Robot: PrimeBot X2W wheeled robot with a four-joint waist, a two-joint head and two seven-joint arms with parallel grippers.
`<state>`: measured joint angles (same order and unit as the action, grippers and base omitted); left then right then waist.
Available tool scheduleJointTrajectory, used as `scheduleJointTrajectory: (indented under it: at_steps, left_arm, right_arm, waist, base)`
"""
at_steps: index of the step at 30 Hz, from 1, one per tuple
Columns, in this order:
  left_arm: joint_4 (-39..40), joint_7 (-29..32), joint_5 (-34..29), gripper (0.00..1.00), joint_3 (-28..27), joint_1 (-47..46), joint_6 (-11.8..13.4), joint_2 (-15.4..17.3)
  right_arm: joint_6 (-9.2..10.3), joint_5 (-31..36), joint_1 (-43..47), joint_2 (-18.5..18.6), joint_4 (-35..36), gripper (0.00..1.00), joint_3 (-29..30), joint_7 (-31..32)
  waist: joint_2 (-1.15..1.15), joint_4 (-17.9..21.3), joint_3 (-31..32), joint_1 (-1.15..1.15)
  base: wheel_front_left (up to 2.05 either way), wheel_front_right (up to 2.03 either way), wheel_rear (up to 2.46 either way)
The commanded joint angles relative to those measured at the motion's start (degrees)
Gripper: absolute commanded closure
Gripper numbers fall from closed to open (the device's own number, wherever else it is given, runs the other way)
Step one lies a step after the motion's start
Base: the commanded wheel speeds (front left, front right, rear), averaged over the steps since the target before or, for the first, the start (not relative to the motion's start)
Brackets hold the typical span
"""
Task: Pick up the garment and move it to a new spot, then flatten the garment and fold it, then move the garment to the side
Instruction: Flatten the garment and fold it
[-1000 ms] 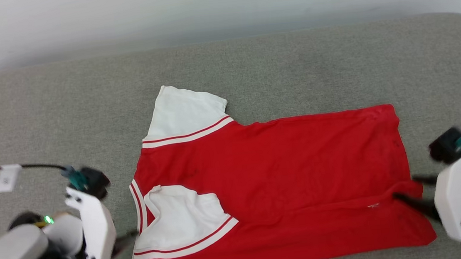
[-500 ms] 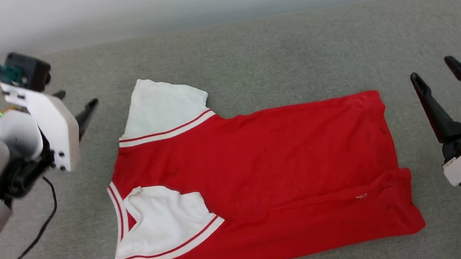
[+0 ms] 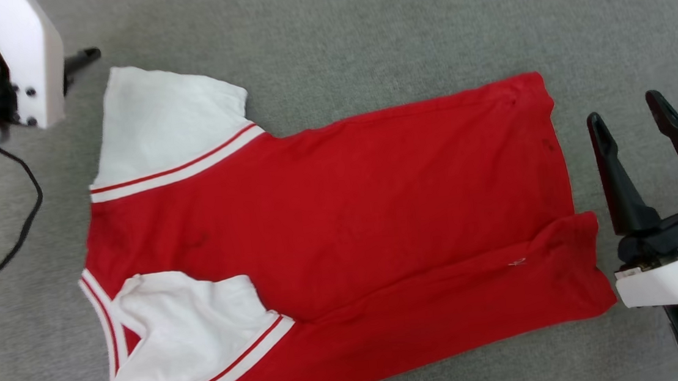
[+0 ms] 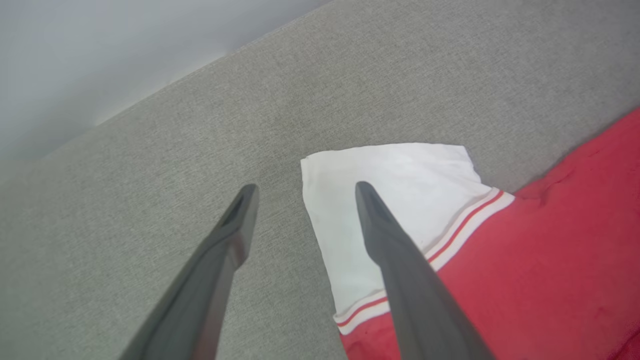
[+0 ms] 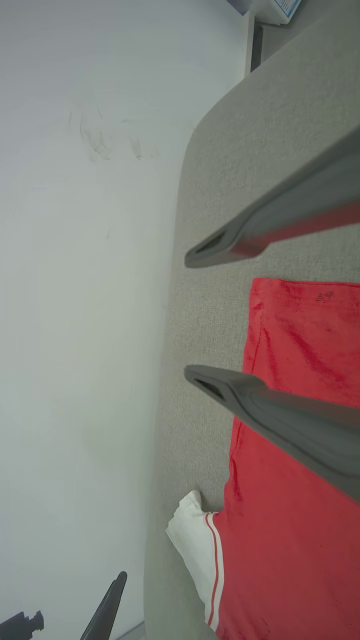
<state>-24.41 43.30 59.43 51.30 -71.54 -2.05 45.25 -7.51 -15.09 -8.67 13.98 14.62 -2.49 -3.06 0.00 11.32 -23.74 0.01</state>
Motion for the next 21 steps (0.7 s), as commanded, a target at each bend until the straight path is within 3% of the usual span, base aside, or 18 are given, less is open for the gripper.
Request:
scheduleJointTrajectory:
  at_steps: [1, 8, 16, 17, 18, 21]
  left_arm:
    - [-0.59, 2.72, 0.59, 0.0, 0.43, -1.83, -0.3, -0.25]
    - [-3.04, 14.99, -1.16, 0.0, 3.62, -8.24, 0.42, -0.22]
    - [-5.33, 18.05, -1.6, 0.0, 6.32, -5.97, -0.67, 0.34]
    - [-5.38, 18.15, -1.73, 0.55, 6.7, -5.6, -0.93, 0.43]
    - [-5.49, 18.07, -1.67, 1.0, 6.91, -5.2, -1.24, 0.49]
    - [-5.54, 16.82, -1.27, 1.0, 6.55, -4.76, -1.89, 0.29]
  right_arm:
    - [0.04, -0.03, -0.89, -0.67, 0.44, 0.0, -0.35, 0.09]
    - [0.05, -1.96, -4.26, -1.47, -0.51, 0.0, -2.7, 0.66]
    - [0.05, -3.03, -6.55, -0.44, -2.56, 0.0, -4.62, 0.64]
    - [0.05, -3.15, -6.66, -0.26, -2.82, 0.0, -4.46, 0.67]
    - [0.05, -3.29, -6.8, -0.07, -3.0, 0.0, -4.34, 0.84]
    - [0.05, -3.56, -7.63, 0.67, -3.35, 0.0, -3.72, 1.62]
  waist:
    - [0.0, 2.35, -3.59, -0.01]
    - [0.0, 5.14, -8.67, -0.01]
    - [0.0, 6.41, -11.0, -0.01]
    - [0.0, 6.32, -10.96, -0.01]
    - [0.0, 6.18, -10.79, -0.01]
    - [0.0, 5.52, -9.63, -0.01]
  base:
    - [0.0, 0.0, 0.0]
    - [0.0, 0.0, 0.0]
    - [0.0, 0.0, 0.0]
    - [0.0, 0.0, 0.0]
    - [0.0, 0.0, 0.0]
    - [0.0, 0.0, 0.0]
